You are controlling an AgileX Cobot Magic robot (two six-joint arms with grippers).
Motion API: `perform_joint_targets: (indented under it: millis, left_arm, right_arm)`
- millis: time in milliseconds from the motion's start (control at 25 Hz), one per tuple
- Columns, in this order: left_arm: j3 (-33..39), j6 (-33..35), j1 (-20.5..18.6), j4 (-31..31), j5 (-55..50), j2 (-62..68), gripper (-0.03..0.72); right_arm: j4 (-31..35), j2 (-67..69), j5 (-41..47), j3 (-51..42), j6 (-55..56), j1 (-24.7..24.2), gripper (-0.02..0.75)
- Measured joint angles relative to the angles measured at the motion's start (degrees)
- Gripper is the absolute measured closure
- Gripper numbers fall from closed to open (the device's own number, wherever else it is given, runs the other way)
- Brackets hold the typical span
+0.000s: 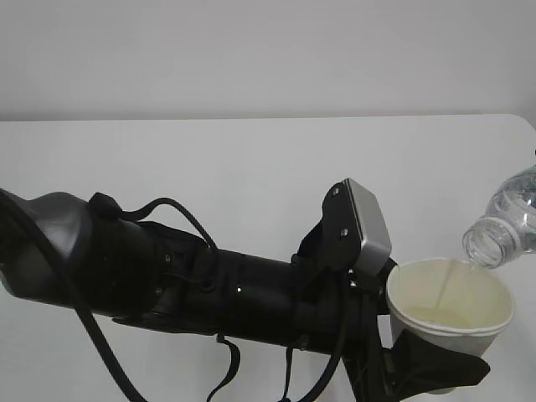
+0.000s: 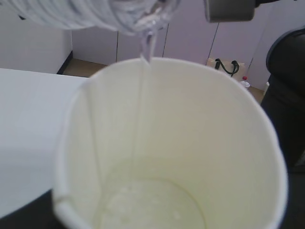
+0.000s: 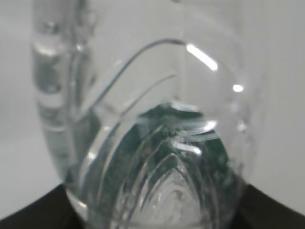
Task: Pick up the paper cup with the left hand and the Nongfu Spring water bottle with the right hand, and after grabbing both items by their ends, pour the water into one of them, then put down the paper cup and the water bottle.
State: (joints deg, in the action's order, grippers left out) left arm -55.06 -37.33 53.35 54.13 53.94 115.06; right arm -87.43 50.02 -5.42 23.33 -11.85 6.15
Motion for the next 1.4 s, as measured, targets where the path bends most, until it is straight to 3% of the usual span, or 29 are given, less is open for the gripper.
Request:
perform_joint_targets:
  millis: [1400]
  left_arm:
    - [0.0,0.0,0.0,0.0,0.0,0.0,0.225]
  right_arm:
    - [-1.5,0.0,0.0,0.0,0.0,0.0,0.32]
